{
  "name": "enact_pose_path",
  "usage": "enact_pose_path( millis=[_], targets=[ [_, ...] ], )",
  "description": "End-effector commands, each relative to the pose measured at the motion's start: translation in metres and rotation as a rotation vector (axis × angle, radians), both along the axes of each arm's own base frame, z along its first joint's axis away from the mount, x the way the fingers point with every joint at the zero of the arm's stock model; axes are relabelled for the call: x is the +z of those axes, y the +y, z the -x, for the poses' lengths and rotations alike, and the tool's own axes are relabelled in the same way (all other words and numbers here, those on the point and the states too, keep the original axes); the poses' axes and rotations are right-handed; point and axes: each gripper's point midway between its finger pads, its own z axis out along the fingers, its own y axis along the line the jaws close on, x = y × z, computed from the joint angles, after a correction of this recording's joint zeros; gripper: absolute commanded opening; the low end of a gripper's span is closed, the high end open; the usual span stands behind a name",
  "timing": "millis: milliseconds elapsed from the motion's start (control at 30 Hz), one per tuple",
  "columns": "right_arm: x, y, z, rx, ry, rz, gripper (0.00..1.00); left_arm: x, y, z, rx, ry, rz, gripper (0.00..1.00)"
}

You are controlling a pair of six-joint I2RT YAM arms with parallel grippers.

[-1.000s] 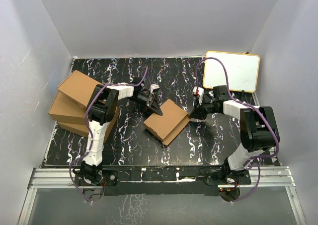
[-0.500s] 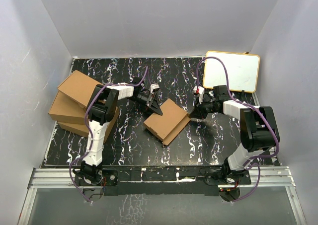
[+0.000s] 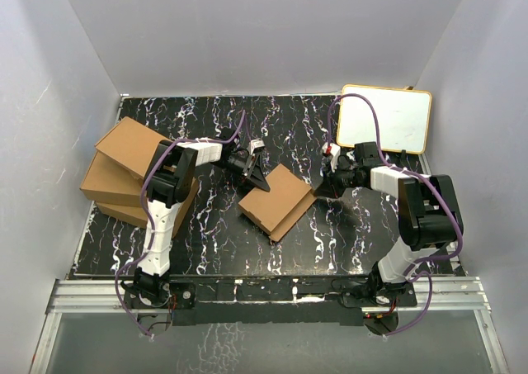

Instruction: Fold the paper box

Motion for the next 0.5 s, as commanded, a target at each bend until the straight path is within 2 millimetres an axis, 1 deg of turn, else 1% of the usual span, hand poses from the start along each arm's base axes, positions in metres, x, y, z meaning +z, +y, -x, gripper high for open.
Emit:
enact_pose_path(
  millis=[0, 300, 467],
  targets=[
    [0.019, 0.0021, -0.0132, -0.005, -0.029, -0.059, 0.08, -0.0318, 0.0201, -0.012, 0.056, -0.008, -0.129, 0.01],
    [0.0239, 0.0031, -0.0188, 0.001, -0.059, -0.053, 0.08, -0.0308, 0.02, -0.0117, 0.049, -0.011, -0.129, 0.01],
    [0.0246, 0.0086, -0.0213, 0.023, -0.087, -0.022, 0.08, -0.0296, 0.0193, -0.0124, 0.046, -0.011, -0.129, 0.01]
  ],
)
